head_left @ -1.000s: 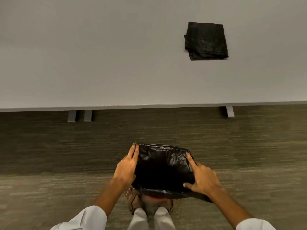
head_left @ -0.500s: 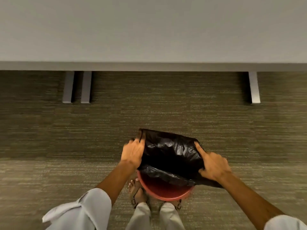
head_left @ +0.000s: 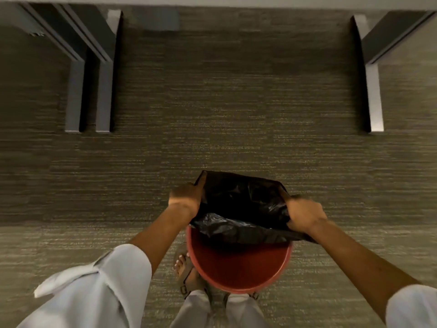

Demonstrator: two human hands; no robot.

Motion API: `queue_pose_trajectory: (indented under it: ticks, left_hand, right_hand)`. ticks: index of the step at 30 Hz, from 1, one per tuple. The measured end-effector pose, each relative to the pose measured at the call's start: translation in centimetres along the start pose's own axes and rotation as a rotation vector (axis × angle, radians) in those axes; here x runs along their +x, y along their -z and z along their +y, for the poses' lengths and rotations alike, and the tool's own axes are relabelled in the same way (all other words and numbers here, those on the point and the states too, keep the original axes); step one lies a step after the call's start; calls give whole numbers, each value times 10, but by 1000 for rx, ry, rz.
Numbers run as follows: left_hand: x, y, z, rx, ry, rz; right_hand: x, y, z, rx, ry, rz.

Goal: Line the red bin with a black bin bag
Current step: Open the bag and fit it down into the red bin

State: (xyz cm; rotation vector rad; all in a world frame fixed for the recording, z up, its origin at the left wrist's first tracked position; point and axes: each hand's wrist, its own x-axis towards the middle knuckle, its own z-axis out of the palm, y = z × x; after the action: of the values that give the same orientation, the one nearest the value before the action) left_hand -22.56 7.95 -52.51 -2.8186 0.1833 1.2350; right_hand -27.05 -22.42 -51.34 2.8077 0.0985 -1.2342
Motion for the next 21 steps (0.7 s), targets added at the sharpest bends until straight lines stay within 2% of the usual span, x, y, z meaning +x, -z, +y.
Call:
queue_pose_trajectory:
  ticks: [4,11,14,17,21]
  left_hand:
    - [18,-2,1,43,-73,-37]
    - [30,-19,-7,-153,-75,-216]
    - [20,-30,-16,-275,30,-269]
    - [4,-46,-27,-511,153,-360]
    - [-20,-77,-41,-875,384,-322]
  right_hand:
    - [15,-6,13,-29,16,-19]
    - [6,-24,19,82,-1,-51]
    - [-12,-42,18,204,-64,-65]
    - [-33,-64,19,308,-114,-67]
    - [-67,-99,15,554,-160,-25]
